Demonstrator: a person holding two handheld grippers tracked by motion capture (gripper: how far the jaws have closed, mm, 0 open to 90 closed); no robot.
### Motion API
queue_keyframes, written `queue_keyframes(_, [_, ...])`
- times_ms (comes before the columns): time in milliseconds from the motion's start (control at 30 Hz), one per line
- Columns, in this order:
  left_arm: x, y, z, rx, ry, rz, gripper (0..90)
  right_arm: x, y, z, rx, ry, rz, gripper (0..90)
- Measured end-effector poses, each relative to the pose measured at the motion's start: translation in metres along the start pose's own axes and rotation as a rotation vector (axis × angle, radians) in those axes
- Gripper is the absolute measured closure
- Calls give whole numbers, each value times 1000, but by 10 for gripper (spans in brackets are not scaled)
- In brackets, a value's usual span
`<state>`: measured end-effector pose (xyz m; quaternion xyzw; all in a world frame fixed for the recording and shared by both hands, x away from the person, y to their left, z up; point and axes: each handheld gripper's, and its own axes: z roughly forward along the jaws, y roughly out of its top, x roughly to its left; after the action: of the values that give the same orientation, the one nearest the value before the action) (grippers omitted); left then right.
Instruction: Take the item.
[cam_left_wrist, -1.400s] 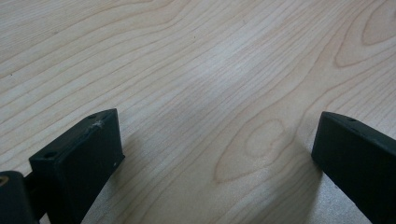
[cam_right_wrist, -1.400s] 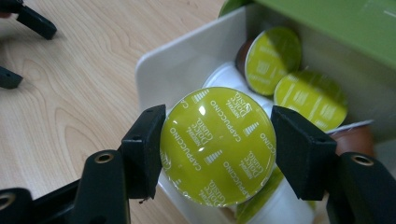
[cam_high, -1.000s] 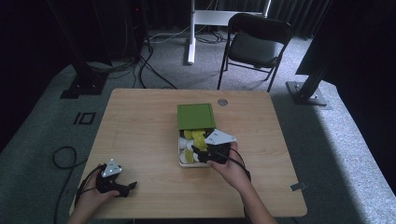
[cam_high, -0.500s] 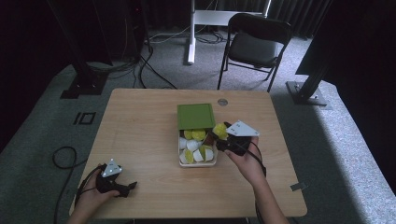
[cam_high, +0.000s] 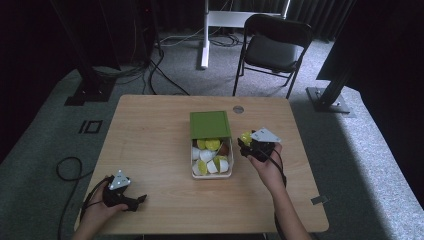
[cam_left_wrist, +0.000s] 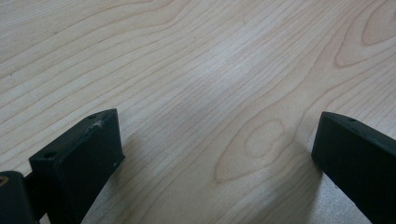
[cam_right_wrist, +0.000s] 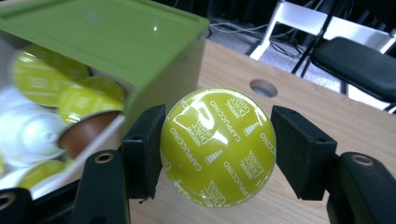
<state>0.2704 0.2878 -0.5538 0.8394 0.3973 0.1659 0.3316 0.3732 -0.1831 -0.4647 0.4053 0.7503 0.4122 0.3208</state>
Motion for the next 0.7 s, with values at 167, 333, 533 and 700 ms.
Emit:
queue_keyframes(167, [0, 0, 0, 0, 0, 0, 28, -8, -14, 18, 36, -19, 33, 381])
queue_keyframes(333, [0, 0, 0, 0, 0, 0, 28, -16, -28, 36, 65, -22, 66, 381])
queue_keyframes(533, [0, 0, 0, -1, 0, -1, 28, -24, -40, 56, 104, -39, 82, 381])
queue_keyframes(700, [0, 0, 0, 0, 0, 0, 28, -28, -44, 69, 125, -51, 98, 381])
